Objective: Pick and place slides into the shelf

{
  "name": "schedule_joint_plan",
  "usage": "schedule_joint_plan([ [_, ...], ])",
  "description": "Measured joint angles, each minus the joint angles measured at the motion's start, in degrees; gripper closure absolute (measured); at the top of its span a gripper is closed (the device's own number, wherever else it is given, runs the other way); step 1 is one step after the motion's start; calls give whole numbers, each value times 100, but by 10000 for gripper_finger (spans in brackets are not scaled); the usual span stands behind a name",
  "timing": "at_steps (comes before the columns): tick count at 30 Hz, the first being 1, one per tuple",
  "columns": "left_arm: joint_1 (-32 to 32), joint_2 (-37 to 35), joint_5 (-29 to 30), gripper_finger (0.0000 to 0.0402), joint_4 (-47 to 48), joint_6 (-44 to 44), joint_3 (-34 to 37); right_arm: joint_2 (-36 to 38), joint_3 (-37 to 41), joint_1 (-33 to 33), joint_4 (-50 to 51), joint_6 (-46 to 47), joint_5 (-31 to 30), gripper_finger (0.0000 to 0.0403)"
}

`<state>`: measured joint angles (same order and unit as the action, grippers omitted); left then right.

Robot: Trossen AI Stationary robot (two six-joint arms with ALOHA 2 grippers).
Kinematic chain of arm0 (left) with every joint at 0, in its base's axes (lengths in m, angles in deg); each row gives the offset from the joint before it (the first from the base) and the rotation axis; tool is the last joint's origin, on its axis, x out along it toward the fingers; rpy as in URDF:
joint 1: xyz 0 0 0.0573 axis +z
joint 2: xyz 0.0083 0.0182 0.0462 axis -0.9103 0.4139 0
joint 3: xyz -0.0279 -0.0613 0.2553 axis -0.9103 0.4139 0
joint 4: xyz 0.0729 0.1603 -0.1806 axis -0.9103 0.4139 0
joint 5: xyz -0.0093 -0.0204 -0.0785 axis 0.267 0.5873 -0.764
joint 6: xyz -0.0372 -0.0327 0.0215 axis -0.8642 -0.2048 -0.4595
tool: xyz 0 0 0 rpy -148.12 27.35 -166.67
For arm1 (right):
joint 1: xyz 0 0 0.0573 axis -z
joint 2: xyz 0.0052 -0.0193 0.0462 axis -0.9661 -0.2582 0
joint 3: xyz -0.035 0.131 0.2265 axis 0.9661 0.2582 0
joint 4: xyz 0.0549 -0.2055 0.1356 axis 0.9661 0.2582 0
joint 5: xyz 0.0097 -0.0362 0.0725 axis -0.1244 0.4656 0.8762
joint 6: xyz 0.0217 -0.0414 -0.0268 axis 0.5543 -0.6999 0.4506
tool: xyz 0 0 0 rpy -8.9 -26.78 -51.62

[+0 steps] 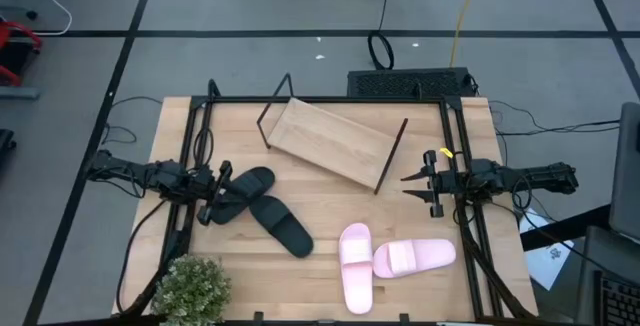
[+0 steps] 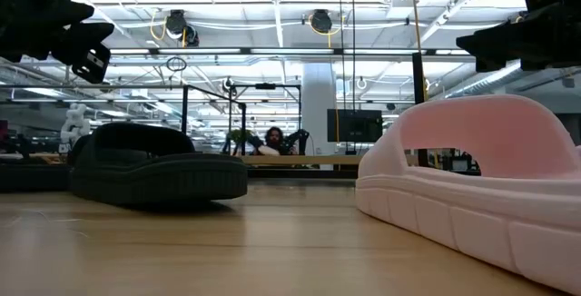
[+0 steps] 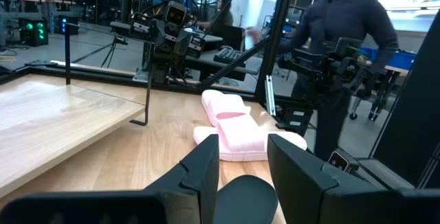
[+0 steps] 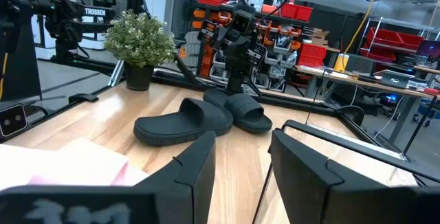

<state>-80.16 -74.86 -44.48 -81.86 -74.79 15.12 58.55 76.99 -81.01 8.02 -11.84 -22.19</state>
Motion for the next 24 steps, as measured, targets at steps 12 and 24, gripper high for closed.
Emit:
schedule_joint_plan([
  [12, 1, -2, -1, 277, 1, 0, -2, 1, 0, 0, -1, 0, 0, 273],
  [24, 2, -2, -1, 277, 2, 1, 0, -21, 1, 2, -393, -1, -1071, 273],
])
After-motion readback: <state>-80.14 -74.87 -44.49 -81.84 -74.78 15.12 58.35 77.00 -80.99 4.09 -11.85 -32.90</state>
